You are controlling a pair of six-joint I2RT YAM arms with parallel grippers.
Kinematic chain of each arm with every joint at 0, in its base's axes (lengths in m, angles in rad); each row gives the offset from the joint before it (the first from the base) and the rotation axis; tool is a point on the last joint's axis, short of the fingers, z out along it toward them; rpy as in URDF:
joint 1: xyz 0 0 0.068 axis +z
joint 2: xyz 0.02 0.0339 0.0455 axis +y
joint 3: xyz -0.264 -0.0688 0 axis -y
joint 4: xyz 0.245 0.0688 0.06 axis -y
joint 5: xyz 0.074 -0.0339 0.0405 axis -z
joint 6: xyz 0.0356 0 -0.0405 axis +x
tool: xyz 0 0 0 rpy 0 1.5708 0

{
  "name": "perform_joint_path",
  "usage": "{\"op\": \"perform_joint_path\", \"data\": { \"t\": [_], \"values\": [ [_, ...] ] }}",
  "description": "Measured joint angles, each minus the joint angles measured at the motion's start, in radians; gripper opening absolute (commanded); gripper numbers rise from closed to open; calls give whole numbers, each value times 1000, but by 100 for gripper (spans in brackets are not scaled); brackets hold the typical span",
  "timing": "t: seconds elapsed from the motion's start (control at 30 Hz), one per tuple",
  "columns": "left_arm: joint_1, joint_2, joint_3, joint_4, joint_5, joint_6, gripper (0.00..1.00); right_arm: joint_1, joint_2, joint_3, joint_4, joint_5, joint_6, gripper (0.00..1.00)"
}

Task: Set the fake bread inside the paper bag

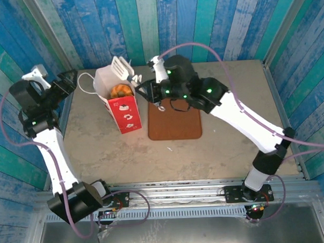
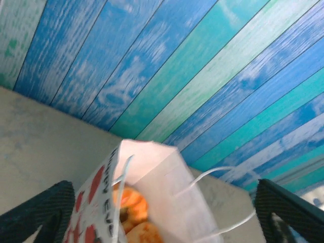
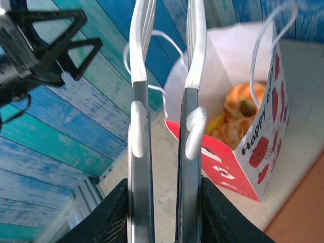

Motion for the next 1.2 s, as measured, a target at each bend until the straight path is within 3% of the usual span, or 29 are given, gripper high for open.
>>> {"op": "perform_joint_path", "data": {
  "t": [0.13,0.3,0.47,0.67,0.87,1.2],
  "values": [
    [0,-80,14,1,-34,-2,94,-47,-136,-53,14,4,-2,36],
    [0,-143,14,0,-59,1,94,-191,-289,-198,16,-4,-3,36],
    [0,-150,10,-2,-77,7,94,-340,-310,-347,-19,-18,-58,36],
    [0,-150,4,-2,-83,7,94,-517,-226,-483,-54,-66,-127,36],
    [0,-148,3,-2,-89,14,94,-638,-52,-533,22,-223,-113,34],
    [0,-136,-7,-9,-101,36,94,-671,233,-481,182,-362,-67,33]
  ]
}}
